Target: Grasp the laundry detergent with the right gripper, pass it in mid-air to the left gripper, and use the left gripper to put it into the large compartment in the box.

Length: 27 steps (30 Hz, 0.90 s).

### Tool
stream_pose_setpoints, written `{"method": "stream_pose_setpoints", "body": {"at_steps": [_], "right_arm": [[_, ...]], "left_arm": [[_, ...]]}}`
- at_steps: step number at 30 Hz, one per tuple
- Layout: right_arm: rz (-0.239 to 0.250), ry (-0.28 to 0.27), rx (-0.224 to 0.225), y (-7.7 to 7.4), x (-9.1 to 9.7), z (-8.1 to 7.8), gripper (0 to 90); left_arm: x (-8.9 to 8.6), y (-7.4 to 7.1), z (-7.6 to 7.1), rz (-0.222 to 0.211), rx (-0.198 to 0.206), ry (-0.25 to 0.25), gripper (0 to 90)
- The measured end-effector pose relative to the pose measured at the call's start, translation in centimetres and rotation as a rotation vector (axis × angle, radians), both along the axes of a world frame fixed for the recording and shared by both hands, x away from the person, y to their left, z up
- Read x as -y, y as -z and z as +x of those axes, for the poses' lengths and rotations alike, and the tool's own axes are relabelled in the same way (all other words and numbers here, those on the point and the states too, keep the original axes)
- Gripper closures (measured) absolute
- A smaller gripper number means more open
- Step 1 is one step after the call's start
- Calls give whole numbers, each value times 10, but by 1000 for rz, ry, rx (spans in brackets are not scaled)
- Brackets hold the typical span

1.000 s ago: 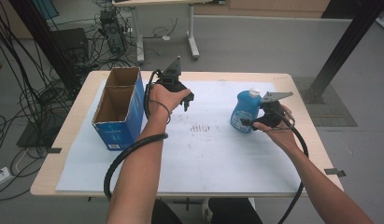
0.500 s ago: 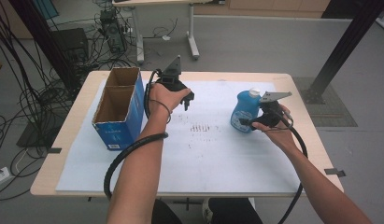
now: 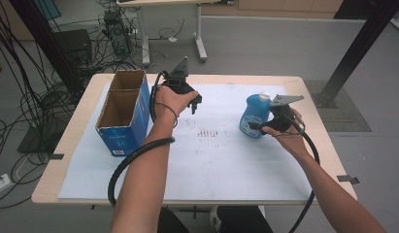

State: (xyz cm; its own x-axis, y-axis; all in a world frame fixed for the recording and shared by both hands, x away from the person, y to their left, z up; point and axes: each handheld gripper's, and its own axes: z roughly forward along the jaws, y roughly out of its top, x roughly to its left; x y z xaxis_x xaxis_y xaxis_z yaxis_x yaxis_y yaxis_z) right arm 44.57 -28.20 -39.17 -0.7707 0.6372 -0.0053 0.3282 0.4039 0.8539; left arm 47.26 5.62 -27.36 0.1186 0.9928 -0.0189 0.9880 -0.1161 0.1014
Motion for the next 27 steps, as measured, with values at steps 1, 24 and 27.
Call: {"method": "stream_pose_setpoints", "body": {"at_steps": [1,24,27], "right_arm": [[0,-1,0,0,0,0,14],[15,-19,19,-1,-2,-1,14],[16,-22,21,-2,-2,-1,14]], "left_arm": [[0,0,0,-1,0,0,68],[0,-2,0,-2,4,1,68],[1,-2,0,-3,6,0,69]]}}
